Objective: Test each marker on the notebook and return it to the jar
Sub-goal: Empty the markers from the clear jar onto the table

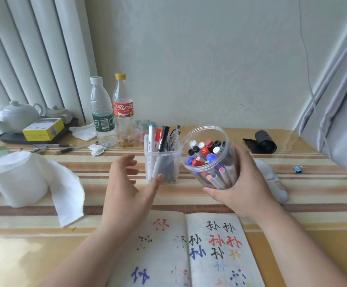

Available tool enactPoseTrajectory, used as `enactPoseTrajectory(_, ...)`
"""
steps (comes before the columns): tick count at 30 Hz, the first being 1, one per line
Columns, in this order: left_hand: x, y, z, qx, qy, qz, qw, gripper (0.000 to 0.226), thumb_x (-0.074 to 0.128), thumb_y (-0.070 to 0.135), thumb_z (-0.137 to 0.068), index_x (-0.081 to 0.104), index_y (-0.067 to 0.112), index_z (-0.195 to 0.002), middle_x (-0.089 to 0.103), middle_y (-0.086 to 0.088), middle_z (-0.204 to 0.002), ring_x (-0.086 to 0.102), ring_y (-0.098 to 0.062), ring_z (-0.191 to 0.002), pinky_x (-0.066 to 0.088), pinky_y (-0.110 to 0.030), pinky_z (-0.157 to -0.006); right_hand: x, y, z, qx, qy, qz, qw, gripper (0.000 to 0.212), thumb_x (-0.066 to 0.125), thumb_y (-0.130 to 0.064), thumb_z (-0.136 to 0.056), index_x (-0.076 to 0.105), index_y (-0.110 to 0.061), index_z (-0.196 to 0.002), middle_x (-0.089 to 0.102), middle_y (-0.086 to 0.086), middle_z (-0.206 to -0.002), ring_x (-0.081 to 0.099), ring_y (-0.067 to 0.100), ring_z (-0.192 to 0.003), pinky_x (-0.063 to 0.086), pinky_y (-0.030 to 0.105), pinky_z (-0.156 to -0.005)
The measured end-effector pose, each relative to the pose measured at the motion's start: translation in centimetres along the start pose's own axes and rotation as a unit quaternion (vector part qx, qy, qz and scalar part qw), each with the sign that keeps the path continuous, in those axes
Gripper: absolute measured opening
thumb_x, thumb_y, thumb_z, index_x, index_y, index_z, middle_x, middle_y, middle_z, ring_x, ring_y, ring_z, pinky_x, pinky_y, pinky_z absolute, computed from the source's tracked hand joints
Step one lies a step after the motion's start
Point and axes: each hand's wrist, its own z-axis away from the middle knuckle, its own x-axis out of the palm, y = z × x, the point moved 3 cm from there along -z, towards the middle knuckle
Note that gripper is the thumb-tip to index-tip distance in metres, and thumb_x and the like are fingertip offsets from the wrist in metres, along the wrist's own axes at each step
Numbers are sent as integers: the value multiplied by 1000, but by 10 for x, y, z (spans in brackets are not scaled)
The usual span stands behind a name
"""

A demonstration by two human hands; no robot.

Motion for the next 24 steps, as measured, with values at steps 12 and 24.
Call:
enactPoseTrajectory(12,26,8,18,26,-221,43,974,90,58,93,-69,17,68,-145,27,42,-146,27,26,-134,36,-15,-105,35,-37,4,-76,-112,395,909,101,70,-41,-79,3,-56,-153,30,-17,-157,22,16,-141,21,53,-114)
enactPoseTrajectory(24,34,-1,14,-69,-187,65,978,74,64,74,-82,23,65,-143,48,35,-143,46,8,-133,47,-32,-105,-1,0,5,227,-148,-42,962,34,44,-98,-71,60,-78,-94,61,-53,-90,54,-32,-86,36,17,-82)
